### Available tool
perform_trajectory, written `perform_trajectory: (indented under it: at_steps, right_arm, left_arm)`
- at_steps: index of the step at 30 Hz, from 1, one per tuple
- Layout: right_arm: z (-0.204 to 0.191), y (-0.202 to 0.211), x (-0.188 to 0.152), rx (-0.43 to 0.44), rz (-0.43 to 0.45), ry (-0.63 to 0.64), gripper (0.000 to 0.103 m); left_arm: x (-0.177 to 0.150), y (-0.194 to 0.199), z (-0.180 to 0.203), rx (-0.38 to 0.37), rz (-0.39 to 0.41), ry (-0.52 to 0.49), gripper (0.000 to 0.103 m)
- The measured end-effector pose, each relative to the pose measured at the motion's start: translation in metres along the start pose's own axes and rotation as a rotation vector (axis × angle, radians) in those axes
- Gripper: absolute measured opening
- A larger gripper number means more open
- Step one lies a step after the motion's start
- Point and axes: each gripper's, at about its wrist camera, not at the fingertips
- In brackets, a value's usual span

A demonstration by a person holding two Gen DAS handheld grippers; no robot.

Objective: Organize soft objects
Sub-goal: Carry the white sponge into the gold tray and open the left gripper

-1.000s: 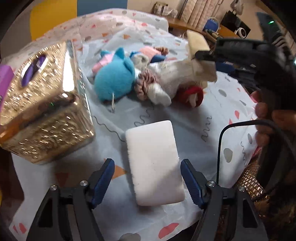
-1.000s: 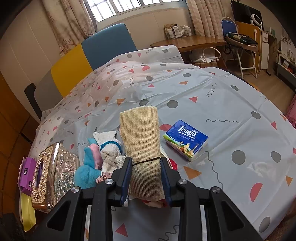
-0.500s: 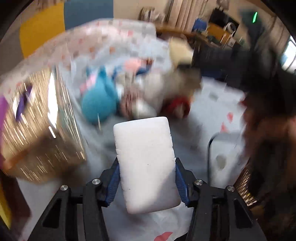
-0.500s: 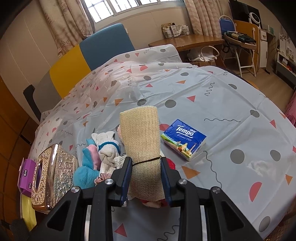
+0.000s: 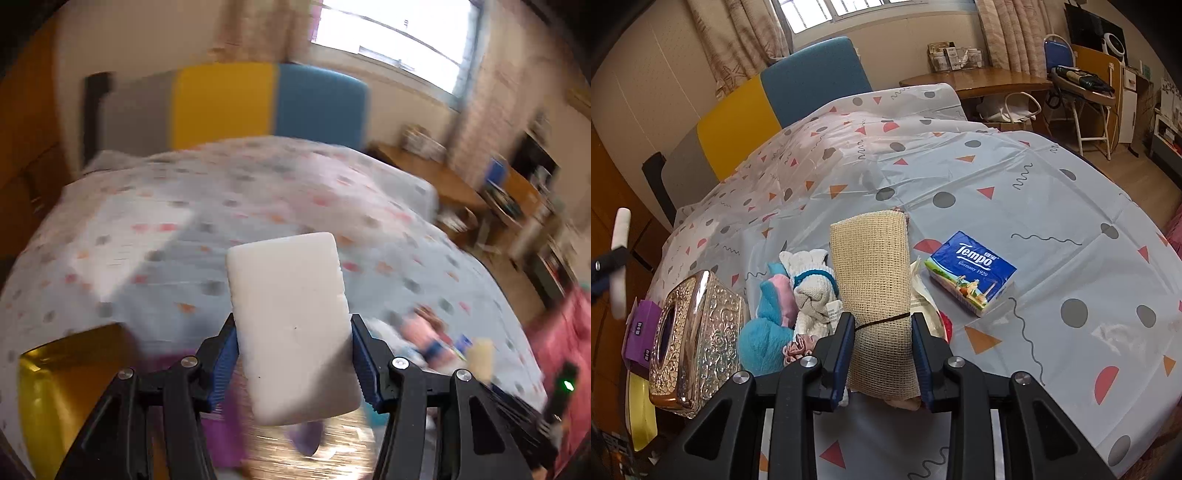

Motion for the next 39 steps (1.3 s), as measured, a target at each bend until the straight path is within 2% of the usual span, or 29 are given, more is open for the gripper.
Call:
perform_trajectory:
  at_steps: [2, 5, 8, 13, 15, 17, 19, 20, 25, 31, 35, 39]
  right_arm:
    - [-0.002, -0.001, 0.000, 0.004, -0.002, 0.012, 0.030]
    - [-0.007, -0.003, -0.001, 0.004, -0.009, 0.035, 0.030]
    - [-0.011, -0.005, -0.003, -0.006, -0.016, 0.055, 0.030]
    - [-0.011, -0.007, -0.004, -0.025, -0.021, 0.061, 0.030]
    - [-0.012, -0.007, -0.004, -0.035, -0.022, 0.066, 0.030]
    - [-0.013, -0.007, -0.005, -0.035, -0.020, 0.072, 0.030]
    - [-0.015, -0.008, -0.005, -0.033, -0.022, 0.076, 0.030]
    - [-0.015, -0.009, -0.005, -0.031, -0.026, 0.078, 0.030]
    - [-0.020, -0.010, -0.005, 0.005, -0.030, 0.075, 0.030]
    - [-0.036, -0.006, 0.003, 0.034, -0.038, 0.074, 0.030]
    - [-0.067, 0.000, 0.023, 0.092, -0.021, 0.094, 0.030]
    - [-0.123, 0.006, 0.044, 0.173, -0.010, 0.150, 0.030]
  left_arm:
    - [0.000, 0.013, -0.042, 0.045, 0.019, 0.068, 0.058]
    - [-0.017, 0.026, -0.097, 0.117, 0.035, 0.158, 0.059]
    - [-0.049, 0.024, -0.143, 0.173, -0.001, 0.232, 0.059]
    - [-0.100, 0.003, -0.186, 0.229, -0.091, 0.327, 0.059]
    - [-0.113, -0.005, -0.194, 0.233, -0.119, 0.350, 0.063]
    - [-0.124, -0.007, -0.198, 0.244, -0.141, 0.355, 0.071]
    - [-0.134, -0.005, -0.201, 0.252, -0.141, 0.367, 0.085]
    - [-0.134, -0.003, -0.201, 0.252, -0.137, 0.371, 0.087]
    - [-0.152, 0.017, -0.206, 0.230, -0.116, 0.385, 0.088]
    - [-0.175, 0.045, -0.200, 0.220, -0.081, 0.338, 0.089]
    - [-0.186, 0.059, -0.198, 0.210, -0.069, 0.343, 0.089]
    - [-0.194, 0.071, -0.196, 0.222, -0.054, 0.335, 0.089]
Point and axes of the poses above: each gripper's, at about its wrist camera, not at the fingertips, and y roughly against the way its jaws point, z to its right, x to its top
